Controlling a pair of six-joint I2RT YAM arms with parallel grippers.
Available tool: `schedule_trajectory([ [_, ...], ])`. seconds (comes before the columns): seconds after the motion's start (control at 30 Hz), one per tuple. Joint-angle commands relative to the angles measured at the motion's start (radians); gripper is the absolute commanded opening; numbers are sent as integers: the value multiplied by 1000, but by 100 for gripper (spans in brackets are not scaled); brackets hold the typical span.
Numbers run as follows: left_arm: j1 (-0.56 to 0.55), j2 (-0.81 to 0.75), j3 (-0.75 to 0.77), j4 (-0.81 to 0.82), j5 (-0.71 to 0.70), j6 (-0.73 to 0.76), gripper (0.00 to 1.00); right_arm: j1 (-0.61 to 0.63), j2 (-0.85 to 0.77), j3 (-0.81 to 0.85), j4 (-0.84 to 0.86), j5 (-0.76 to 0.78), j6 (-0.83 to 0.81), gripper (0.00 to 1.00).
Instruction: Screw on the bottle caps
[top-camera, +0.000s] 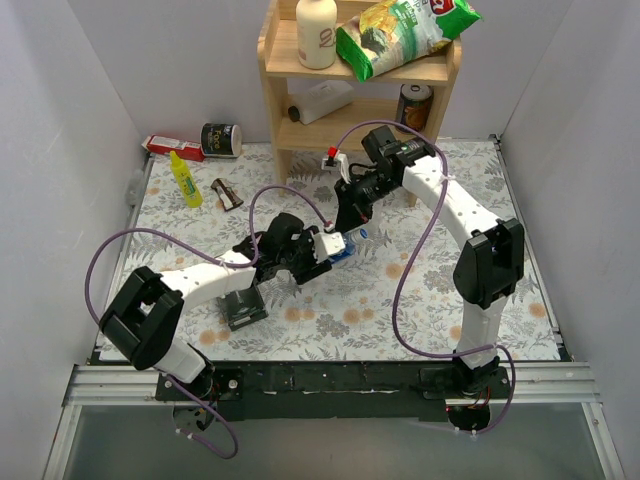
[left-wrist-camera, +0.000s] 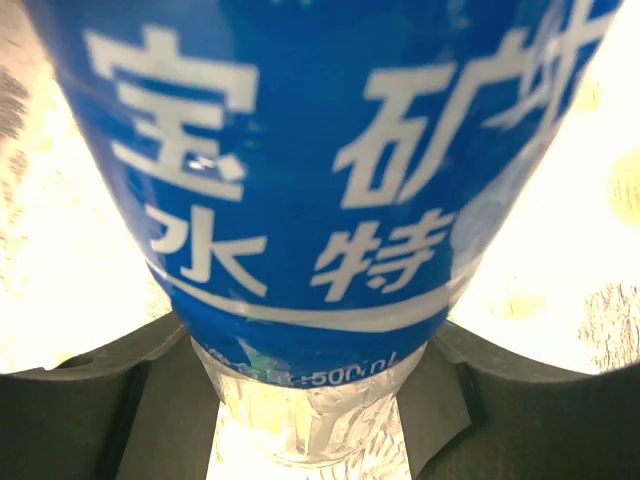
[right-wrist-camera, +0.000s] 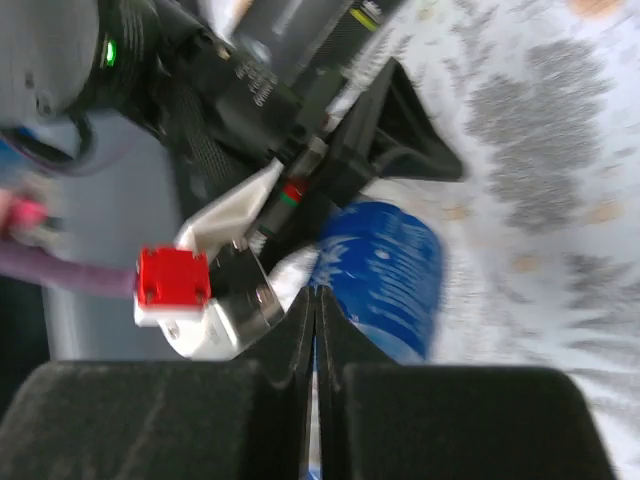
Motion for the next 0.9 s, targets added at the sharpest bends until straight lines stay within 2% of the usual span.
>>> schedule_trajectory([
  [0.0, 6, -73, -10, 158, -52, -59, 0, 24, 2, -4, 58, -158, 345, 1],
  [0.07, 6, -90, -22, 108, -21, -32, 0, 13, 5, 95, 74, -174, 312, 2],
  [0.1, 6, -98, -36, 69, 14, -16, 0, 6, 6, 134, 80, -144, 303, 5],
  [0.17, 6, -125, -56, 11, 51, 14, 0, -34, -9, 195, 107, -120, 247, 20],
  [0.23, 8, -147, -93, -47, 137, 45, 0, -65, -37, 216, 109, -96, 164, 29],
  [0.27, 8, -173, -102, -64, 174, 56, 0, -103, -52, 214, 104, -112, 109, 38],
  [0.33, 14, -188, -107, -131, 284, 76, 0, -140, -125, 145, 34, -268, -182, 43],
  [0.37, 20, -193, -105, -150, 313, 74, 0, -157, -162, 110, -15, -310, -322, 50],
  [0.4, 20, -193, -99, -164, 338, 59, 0, -155, -246, 5, -82, -310, -564, 54],
  [0.47, 25, -187, -73, -190, 402, 47, 0, -137, -339, -123, -28, -289, -637, 64],
  [0.53, 26, -176, -58, -184, 424, 28, 0, -120, -461, -308, 128, -246, -610, 66],
  [0.63, 26, -158, -35, -164, 441, 27, 0, -76, -548, -430, 199, -191, -649, 68],
  [0.73, 26, -135, -7, -166, 459, 27, 0, -33, -552, -439, 152, -156, -725, 68],
  [0.87, 26, -122, 10, -167, 472, 25, 0, -20, -535, -436, 130, -126, -746, 66],
])
